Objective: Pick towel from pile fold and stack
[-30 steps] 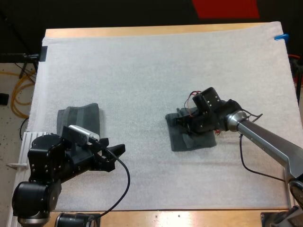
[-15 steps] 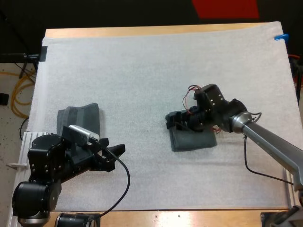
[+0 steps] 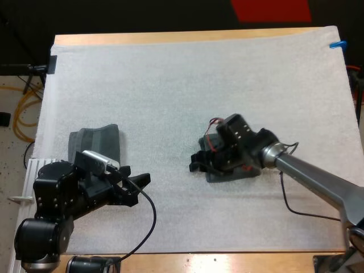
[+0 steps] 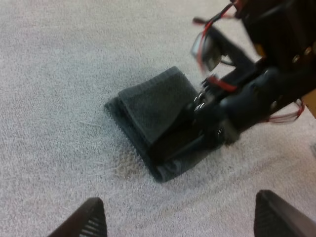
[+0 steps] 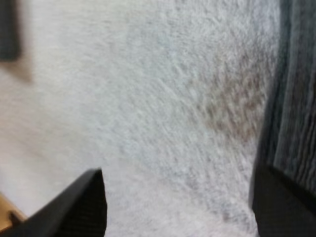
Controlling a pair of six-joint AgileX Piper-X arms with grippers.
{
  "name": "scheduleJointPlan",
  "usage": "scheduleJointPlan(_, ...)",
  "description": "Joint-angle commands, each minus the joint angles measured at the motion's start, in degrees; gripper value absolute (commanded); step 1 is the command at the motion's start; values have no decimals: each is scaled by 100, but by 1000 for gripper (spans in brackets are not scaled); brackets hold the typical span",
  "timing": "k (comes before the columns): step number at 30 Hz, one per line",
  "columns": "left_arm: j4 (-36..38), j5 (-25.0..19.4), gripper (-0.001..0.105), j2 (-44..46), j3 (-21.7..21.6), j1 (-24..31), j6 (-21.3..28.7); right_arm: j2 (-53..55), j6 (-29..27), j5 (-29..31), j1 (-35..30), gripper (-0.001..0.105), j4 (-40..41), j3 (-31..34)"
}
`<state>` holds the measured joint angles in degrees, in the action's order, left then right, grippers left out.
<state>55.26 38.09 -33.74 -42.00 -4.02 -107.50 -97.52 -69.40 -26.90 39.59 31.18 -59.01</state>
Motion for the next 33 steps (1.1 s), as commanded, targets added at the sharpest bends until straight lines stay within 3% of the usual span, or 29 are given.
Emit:
scheduleJointPlan(1,-3,66,60,17,-28,-14,-47,-67,93,155,70,62,84,-35)
scheduleJointPlan(8,-224,30,60,17,-28,-14,-47,-135,100,-130,125,62,52,-35)
scheduleJointPlan(12,-491,33,60,17,-28,-14,-68,189,-265,-151,125,62,43,-35)
scheduleJointPlan(20,-506,60,60,-77,-28,-14,-77,1637,-821,991,125,62,183,-35)
scheduleJointPlan(23,-506,128,61,-252,-28,-14,-323,2279,-1161,1379,125,62,339,-35)
scheduleJointPlan(28,-564,309,77,-822,-28,-28,-448,3393,-1641,2168,125,62,888,-35)
scheduleJointPlan(33,-1031,328,77,-1498,-28,-324,-637,4216,-1704,2575,125,62,1372,-35)
